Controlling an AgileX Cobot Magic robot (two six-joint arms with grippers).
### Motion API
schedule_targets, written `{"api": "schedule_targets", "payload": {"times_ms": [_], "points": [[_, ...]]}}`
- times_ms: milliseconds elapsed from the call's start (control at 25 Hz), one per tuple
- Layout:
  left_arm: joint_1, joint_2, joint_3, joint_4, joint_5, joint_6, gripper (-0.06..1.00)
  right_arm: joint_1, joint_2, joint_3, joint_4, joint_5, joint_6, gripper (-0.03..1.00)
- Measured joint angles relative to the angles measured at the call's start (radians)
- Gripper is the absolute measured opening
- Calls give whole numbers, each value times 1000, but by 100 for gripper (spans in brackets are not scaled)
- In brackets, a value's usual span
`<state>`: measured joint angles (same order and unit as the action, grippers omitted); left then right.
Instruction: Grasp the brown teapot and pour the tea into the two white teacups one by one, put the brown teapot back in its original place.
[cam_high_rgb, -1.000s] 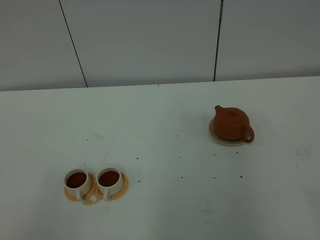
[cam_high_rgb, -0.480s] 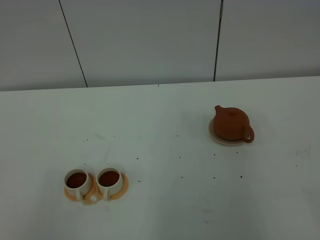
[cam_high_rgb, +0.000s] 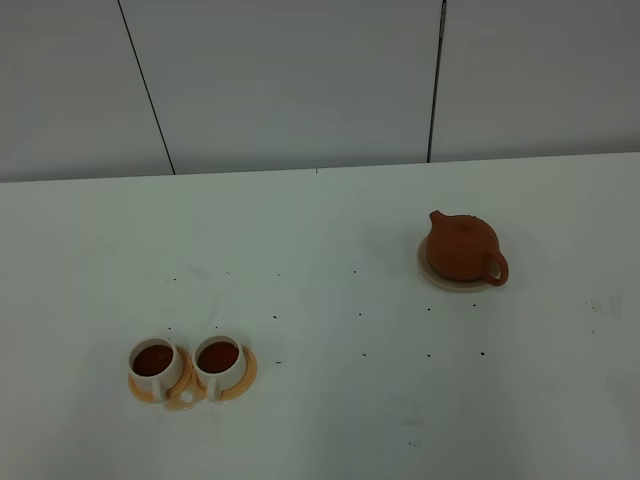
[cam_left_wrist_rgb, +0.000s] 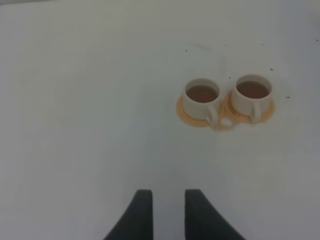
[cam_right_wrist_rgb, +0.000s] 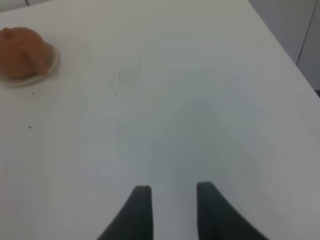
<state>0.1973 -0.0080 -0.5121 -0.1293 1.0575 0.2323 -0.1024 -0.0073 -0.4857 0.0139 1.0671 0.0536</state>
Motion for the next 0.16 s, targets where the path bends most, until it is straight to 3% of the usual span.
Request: {"api": "schedule_targets", "payload": {"times_ms": [160], "points": [[0,0,0,0,0,0,23,0,0,0,0,0,0,23]]}}
